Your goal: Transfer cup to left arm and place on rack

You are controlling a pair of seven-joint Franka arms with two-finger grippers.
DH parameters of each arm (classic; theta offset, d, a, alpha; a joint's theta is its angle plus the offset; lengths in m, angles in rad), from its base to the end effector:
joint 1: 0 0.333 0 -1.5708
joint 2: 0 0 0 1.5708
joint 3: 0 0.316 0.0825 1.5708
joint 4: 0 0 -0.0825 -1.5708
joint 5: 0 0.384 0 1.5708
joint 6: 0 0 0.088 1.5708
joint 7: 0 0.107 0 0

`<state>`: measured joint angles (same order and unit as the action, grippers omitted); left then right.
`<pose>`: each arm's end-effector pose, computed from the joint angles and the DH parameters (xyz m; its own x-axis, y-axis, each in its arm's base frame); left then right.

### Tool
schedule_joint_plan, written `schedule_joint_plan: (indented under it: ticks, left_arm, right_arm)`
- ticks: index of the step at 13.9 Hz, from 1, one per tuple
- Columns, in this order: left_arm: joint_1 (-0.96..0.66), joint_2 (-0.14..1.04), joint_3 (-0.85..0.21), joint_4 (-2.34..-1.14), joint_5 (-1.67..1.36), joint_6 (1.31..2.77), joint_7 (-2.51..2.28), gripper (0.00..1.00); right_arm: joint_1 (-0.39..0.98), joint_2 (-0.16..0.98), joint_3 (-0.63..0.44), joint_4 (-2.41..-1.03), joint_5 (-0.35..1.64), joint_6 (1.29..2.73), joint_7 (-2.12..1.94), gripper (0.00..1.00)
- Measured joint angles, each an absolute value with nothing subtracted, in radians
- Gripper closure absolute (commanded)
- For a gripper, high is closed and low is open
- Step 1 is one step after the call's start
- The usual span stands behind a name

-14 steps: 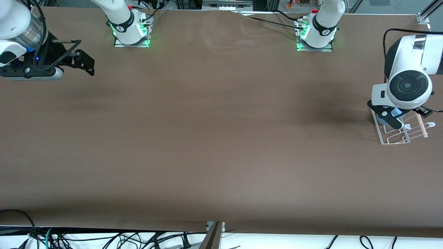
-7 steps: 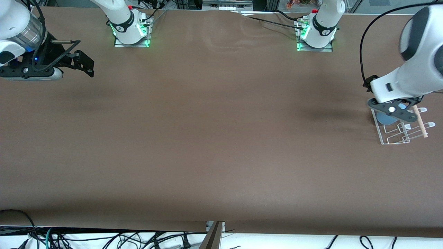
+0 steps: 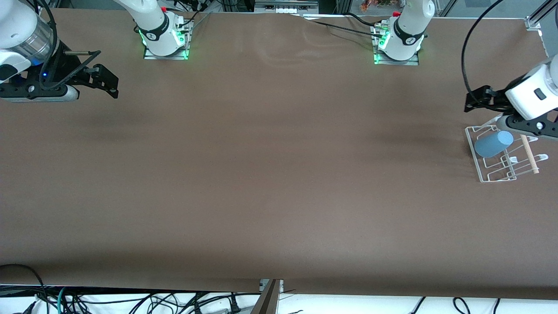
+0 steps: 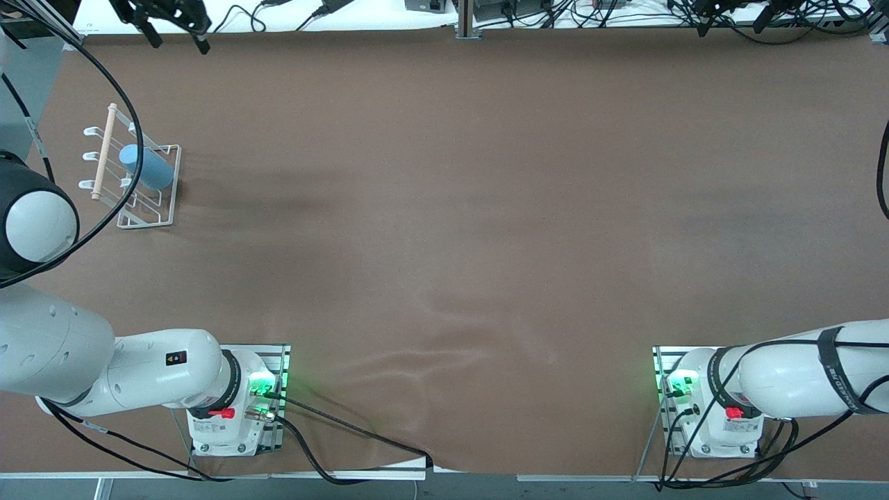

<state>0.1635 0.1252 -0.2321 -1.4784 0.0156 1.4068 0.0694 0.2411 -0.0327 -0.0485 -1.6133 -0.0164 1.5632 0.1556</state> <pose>0.5717 -0.0291 0.5857 0.9719 -0.1375 -0.1909 -0.1350 -0.9905 0.0264 0.5334 0.1018 0.6217 0.9992 0.0369 -0.0149 0.0372 -0.9992 0.0173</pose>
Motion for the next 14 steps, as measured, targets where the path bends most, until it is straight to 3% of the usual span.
schedule_joint_plan:
  ticks: [14]
  left_arm:
    - [0.046,0.120,-0.132,-1.441,-0.005,1.347,-0.032,0.00]
  right_arm:
    - [0.242,0.009,-0.048,-1.605,-0.042,1.537,0.155,0.01]
